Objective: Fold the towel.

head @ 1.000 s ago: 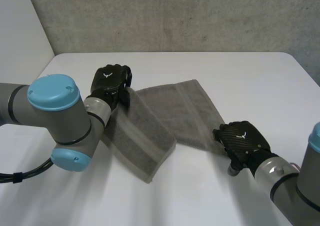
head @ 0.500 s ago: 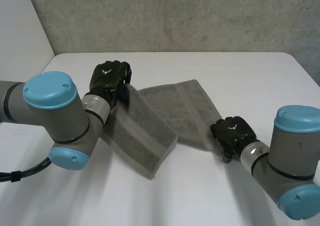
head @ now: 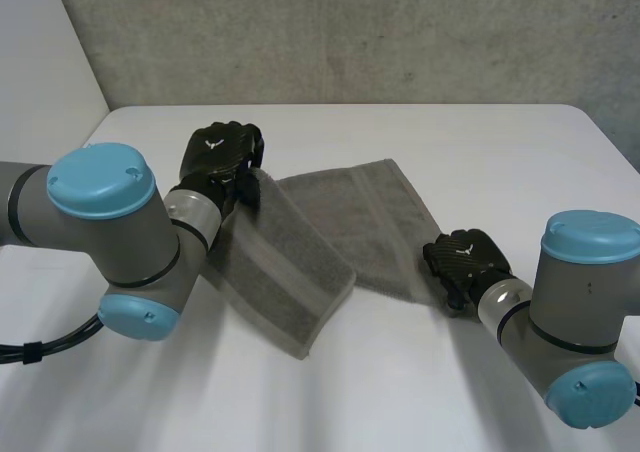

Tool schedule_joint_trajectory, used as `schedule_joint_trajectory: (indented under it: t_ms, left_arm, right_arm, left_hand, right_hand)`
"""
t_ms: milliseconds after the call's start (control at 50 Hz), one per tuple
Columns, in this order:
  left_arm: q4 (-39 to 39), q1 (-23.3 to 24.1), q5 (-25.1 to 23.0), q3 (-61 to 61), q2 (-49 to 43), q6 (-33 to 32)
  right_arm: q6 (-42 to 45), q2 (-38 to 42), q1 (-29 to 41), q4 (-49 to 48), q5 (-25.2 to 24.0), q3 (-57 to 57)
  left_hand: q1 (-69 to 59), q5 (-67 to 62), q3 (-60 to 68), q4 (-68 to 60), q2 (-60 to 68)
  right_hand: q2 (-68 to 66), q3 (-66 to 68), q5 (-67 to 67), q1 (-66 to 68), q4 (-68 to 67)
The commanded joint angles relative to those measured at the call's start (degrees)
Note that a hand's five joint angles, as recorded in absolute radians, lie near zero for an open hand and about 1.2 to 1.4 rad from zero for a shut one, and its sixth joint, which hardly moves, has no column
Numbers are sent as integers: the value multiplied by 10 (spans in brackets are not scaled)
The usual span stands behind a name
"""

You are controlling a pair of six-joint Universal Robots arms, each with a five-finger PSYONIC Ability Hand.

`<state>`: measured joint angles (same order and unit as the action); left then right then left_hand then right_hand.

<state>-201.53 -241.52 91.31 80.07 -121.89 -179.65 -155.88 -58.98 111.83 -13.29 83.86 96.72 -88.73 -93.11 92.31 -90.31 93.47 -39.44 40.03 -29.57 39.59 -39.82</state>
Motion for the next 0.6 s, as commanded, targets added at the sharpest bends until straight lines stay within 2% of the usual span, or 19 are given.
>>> schedule_joint_trajectory:
  t_ms: [20, 40, 220, 260, 300, 320, 360, 420, 460, 480, 520, 540, 580, 600]
  left_arm:
    - [0, -1, 0, 0, 1, 0]
    - [0, -1, 0, 0, 1, 0]
    - [1, -4, -2, -2, 20, 0]
    - [2, -4, -3, -2, 30, -1]
    - [7, -4, -4, -2, 52, -3]
    - [7, -4, -4, -2, 53, -3]
    - [20, -9, -11, -2, 92, -4]
    - [43, -13, -29, -4, 139, -3]
    - [55, -16, -42, -7, 157, -2]
    - [55, -16, -42, -7, 157, -2]
    - [82, -26, -70, -9, 182, -2]
    - [82, -26, -70, -9, 182, -2]
    - [119, -46, -92, -13, 196, -3]
    - [120, -47, -92, -13, 196, -3]
  right_arm:
    - [-1, -1, -4, 2, -9, -1]
    - [0, -1, -4, 5, -9, -4]
    - [-3, -21, -5, 12, -8, -12]
    - [-4, -48, -6, 13, -4, -23]
    - [-9, -135, -7, 22, -4, -49]
    - [-9, -135, -7, 22, -4, -49]
    - [-10, -200, -7, 45, -5, -84]
    - [-11, -219, -7, 63, -6, -111]
    - [-10, -240, -9, 133, -8, -170]
    - [-10, -240, -9, 133, -8, -170]
    - [-6, -241, -9, 219, -10, -240]
    - [-6, -241, -9, 220, -10, -240]
    - [-1, -233, -10, 311, -15, -297]
    - [-1, -233, -10, 311, -15, -297]
  left_hand:
    - [87, 231, -123, 103, -135]
    - [87, 231, -123, 103, -135]
    - [87, 231, -123, 103, -135]
    - [87, 231, -123, 103, -135]
    - [87, 231, -123, 103, -135]
    - [87, 231, -123, 103, -135]
    - [87, 231, -123, 103, -135]
    - [87, 231, -123, 103, -135]
    - [87, 231, -123, 103, -135]
    - [87, 231, -123, 103, -135]
    - [87, 231, -123, 103, -135]
    - [87, 231, -123, 103, -135]
    - [87, 231, -123, 103, -135]
    - [87, 231, -123, 103, -135]
  right_hand:
    - [-322, 316, -321, 321, -318]
    - [-405, 399, -403, 403, -401]
    - [-406, 400, -404, 404, -402]
    - [-406, 400, -404, 404, -402]
    - [-406, 400, -404, 404, -402]
    - [-406, 400, -404, 404, -402]
    - [-406, 400, -404, 404, -402]
    - [-406, 400, -404, 404, -402]
    - [-406, 400, -404, 404, -402]
    - [-406, 400, -404, 404, -402]
    - [-406, 400, -404, 404, -402]
    - [-406, 400, -404, 404, -402]
    - [-406, 400, -404, 404, -402]
    - [-406, 400, -404, 404, -402]
